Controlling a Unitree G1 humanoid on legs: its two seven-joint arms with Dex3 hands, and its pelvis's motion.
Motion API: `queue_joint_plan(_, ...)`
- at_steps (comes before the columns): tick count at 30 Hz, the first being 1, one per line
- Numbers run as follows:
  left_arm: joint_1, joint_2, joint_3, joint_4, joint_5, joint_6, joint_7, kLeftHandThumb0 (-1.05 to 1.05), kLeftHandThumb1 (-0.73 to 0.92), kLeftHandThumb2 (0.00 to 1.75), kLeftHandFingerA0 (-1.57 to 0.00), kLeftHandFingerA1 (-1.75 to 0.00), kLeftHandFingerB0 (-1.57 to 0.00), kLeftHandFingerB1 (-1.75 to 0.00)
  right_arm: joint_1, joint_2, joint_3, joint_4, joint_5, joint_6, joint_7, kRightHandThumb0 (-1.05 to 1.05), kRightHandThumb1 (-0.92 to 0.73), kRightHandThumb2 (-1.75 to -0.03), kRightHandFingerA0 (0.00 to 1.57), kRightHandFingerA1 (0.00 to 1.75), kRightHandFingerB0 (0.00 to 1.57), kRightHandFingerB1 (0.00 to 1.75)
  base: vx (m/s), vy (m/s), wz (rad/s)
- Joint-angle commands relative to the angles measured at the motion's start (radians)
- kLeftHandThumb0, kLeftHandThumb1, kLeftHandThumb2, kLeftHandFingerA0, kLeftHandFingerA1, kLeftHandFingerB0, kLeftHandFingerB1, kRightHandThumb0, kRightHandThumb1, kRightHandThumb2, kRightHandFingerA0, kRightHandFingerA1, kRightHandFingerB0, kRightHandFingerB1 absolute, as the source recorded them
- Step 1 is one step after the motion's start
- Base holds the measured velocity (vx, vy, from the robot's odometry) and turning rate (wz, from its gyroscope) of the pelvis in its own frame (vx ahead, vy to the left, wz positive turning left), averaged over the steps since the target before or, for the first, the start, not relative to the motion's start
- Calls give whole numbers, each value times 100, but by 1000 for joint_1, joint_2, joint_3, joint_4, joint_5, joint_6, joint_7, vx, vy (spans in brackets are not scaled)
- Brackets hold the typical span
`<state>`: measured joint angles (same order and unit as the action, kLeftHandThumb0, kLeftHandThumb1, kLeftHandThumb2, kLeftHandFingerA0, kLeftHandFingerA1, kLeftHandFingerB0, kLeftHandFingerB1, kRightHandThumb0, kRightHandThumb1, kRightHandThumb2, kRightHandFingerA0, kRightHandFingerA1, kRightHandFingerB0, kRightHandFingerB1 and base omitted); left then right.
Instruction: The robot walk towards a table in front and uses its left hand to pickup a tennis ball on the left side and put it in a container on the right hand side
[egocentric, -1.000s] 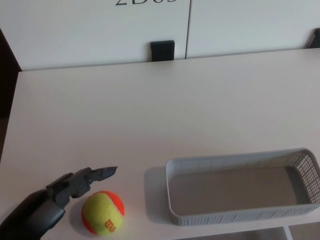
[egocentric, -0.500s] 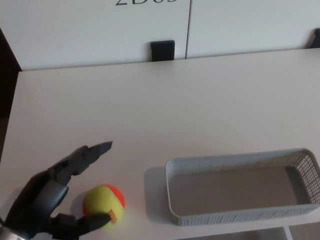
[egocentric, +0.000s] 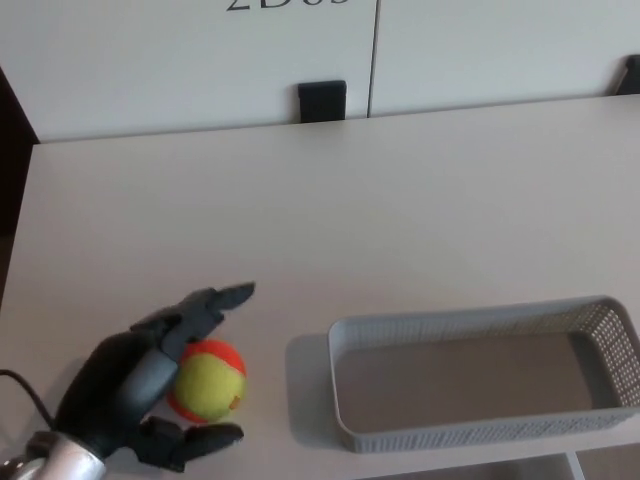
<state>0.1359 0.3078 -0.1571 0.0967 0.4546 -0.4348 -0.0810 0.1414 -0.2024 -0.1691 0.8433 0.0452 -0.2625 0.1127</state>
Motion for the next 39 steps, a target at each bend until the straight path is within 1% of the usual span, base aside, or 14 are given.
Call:
queue_joint_plan(1,0,34,-62,26,83,100,-42,-45,40,52,-35,-53,-18,-29,-1,-19,-6,-22,3,34,2,-45,-52,-69,30,45,13,37,0,0,0)
queue_joint_plan(7,-25,49,-120,41,150,174,-44,-42,44,53,-48,-50,-19,-30,-3,-17,-10,-24,10,36,11,-46,-52,-69,30,45,13,37,0,0,0)
queue_joint_plan(8,-39,57,-135,57,177,168,-27,-12,66,60,-93,-69,-41,-34,-6,-15,-12,-22,15,32,15,-45,-52,-69,29,45,12,37,0,0,0)
queue_joint_plan(9,-46,62,-146,67,211,164,8,-3,88,68,-109,-144,-85,-58,-9,-16,-12,-25,14,35,16,-45,-52,-69,29,45,12,37,0,0,0)
queue_joint_plan(12,-51,58,-160,85,262,161,103,-2,90,73,-102,-164,-92,-72,-12,-22,-11,-34,11,46,15,-45,-52,-69,29,44,12,37,0,0,0)
queue_joint_plan(13,-42,41,-152,93,260,157,162,-9,92,75,-92,-175,-66,-133,-12,-24,-10,-39,11,47,20,-44,-52,-69,28,45,12,37,0,0,0)
queue_joint_plan(17,-33,38,-140,87,240,136,203,-9,92,76,-104,-175,-65,-135,-12,-28,-4,-45,2,47,20,-47,-51,-70,27,45,13,38,0,0,0)
queue_joint_plan(18,-23,33,-129,70,220,125,211,-10,92,75,-87,-175,-61,-146,-14,-28,-6,-40,5,46,25,-46,-51,-69,28,46,13,38,0,0,0)
queue_joint_plan(19,-17,30,-122,58,206,119,219,-5,90,75,-103,-175,-66,-142,-17,-28,-6,-37,5,46,27,-45,-51,-69,28,46,13,38,0,0,0)
queue_joint_plan(20,-15,28,-119,52,200,116,223,-5,90,75,-103,-175,-66,-142,-19,-28,-5,-37,4,48,28,-45,-51,-69,28,46,13,38,0,0,0)
queue_joint_plan(21,-12,27,-114,37,188,116,216,-12,92,76,-87,-175,-65,-133,-22,-28,-4,-33,2,47,27,-45,-51,-69,29,46,14,38,0,0,0)
queue_joint_plan(30,39,-50,-77,-302,68,163,128,-6,84,76,-102,-172,-69,-127,-21,-31,4,-26,-2,47,37,-45,-53,-70,30,46,13,38,0,0,0)
queue_joint_plan(35,11,-97,-82,-512,28,243,47,-7,78,88,-96,-159,-75,-114,-28,-35,5,-24,-5,51,34,-45,-54,-68,29,45,14,37,0,0,0)
queue_joint_plan(39,-65,-143,-154,-681,108,299,-24,-11,78,83,-95,-166,-77,-105,-38,-41,13,-15,-15,41,39,-45,-53,-70,31,46,12,37,0,0,0)
